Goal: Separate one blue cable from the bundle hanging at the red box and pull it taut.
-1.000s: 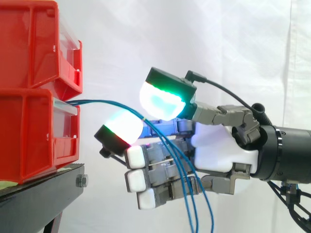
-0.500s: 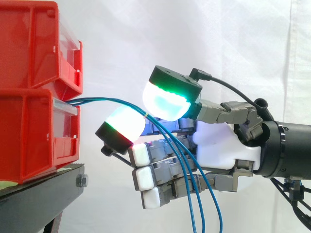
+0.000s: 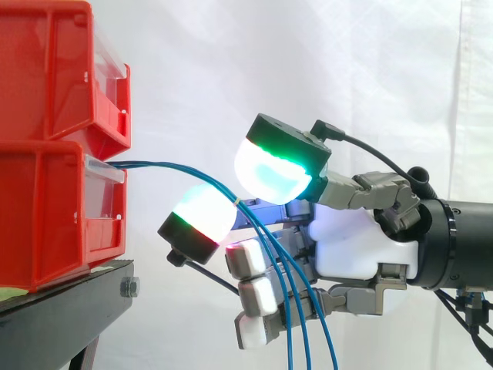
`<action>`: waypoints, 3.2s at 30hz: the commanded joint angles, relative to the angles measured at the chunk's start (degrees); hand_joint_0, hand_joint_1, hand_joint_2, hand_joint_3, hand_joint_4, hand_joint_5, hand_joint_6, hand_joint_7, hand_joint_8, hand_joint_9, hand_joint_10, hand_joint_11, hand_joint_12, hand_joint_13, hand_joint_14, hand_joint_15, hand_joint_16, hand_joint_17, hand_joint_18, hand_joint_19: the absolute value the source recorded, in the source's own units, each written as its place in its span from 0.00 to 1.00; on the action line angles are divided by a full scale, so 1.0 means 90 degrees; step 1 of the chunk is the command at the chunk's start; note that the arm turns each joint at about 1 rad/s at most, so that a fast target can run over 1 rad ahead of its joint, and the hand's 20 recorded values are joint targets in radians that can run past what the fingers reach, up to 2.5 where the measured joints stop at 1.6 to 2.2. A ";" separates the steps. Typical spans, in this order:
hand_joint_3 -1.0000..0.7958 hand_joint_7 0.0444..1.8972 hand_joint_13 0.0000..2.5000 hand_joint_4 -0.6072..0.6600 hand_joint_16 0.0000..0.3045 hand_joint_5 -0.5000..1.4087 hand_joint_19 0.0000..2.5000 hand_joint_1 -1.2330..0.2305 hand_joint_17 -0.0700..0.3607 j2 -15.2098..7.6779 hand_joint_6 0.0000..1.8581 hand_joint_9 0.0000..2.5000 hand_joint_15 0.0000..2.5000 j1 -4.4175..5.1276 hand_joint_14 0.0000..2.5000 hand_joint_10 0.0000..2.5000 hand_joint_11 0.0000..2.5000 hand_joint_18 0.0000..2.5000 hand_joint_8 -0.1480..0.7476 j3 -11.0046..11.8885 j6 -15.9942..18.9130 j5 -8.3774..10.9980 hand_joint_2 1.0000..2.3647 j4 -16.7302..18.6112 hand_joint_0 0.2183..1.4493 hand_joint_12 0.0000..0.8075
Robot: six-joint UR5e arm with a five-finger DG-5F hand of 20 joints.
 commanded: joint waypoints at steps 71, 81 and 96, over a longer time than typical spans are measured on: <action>0.28 0.48 0.44 0.64 0.15 0.16 0.22 0.21 0.40 0.0000 0.47 0.39 0.39 0.0001 0.01 0.01 0.47 0.34 0.53 -0.0008 -0.0012 -0.0002 0.00 -0.0074 0.26 0.50; 0.29 0.60 0.45 0.60 0.14 0.20 0.28 0.57 0.38 0.0000 0.35 0.41 0.38 0.0001 0.01 0.01 0.42 0.34 0.52 -0.0008 -0.0012 0.0018 0.00 -0.0083 0.35 0.47; 0.29 0.57 0.45 0.63 0.15 0.17 0.27 0.45 0.40 0.0000 0.35 0.38 0.38 0.0001 0.01 0.01 0.41 0.36 0.51 -0.0008 -0.0031 0.0018 0.00 -0.0113 0.29 0.48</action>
